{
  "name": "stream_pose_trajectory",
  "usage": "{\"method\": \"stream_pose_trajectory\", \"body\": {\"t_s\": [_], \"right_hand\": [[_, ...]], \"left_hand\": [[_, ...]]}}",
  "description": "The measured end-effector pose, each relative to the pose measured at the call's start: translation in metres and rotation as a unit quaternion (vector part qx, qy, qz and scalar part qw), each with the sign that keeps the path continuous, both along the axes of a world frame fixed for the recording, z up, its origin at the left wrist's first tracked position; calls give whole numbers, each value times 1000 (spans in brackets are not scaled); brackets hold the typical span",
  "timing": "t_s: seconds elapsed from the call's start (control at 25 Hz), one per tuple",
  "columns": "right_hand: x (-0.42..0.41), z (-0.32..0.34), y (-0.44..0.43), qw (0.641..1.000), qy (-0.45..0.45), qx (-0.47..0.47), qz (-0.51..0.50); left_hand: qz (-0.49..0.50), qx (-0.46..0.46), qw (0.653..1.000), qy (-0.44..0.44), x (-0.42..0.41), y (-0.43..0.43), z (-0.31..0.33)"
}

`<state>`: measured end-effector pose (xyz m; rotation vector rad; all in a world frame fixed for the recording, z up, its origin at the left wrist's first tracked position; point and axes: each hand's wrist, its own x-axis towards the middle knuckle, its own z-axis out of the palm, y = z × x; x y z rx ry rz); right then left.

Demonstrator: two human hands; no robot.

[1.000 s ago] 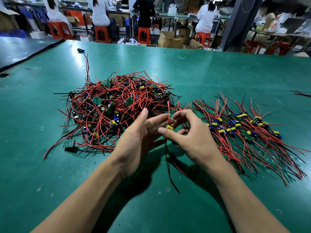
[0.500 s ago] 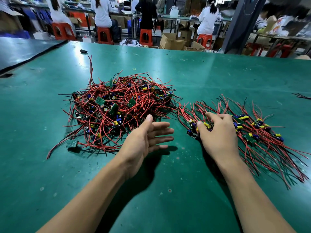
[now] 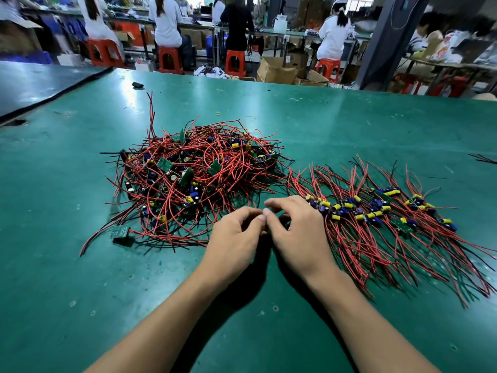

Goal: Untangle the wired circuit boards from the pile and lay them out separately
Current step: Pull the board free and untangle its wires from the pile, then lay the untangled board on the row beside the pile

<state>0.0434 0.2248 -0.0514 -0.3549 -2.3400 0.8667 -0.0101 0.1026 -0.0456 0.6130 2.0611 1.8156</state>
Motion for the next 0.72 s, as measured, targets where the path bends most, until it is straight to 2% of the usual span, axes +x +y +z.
{"method": "stream_pose_trajectory", "body": {"t_s": [0.16, 0.24, 0.36, 0.48, 0.6, 0.64, 0.72], "right_hand": [[-25, 7, 3, 995, 48, -64, -64], [-50, 16, 9, 991, 30, -93, -90], [-88, 27, 22, 988, -98, -82, -91], [-104, 30, 28, 973, -219, -2, -73], [-103, 33, 27, 975, -155, 117, -112], [-101, 35, 27, 977, -124, 125, -121], [-94, 39, 30, 985, -86, 54, -138]], "left_hand": [[15, 35, 998, -51, -1, 1, 1], [10, 52, 996, -77, -1, -1, 4], [-3, 63, 993, -99, -4, -3, 6], [-8, 72, 990, -118, -5, -4, 6], [-10, 80, 989, -122, -7, -5, 5], [-10, 81, 989, -123, -8, -6, 5], [-13, 79, 989, -125, -7, -6, 5]]}}
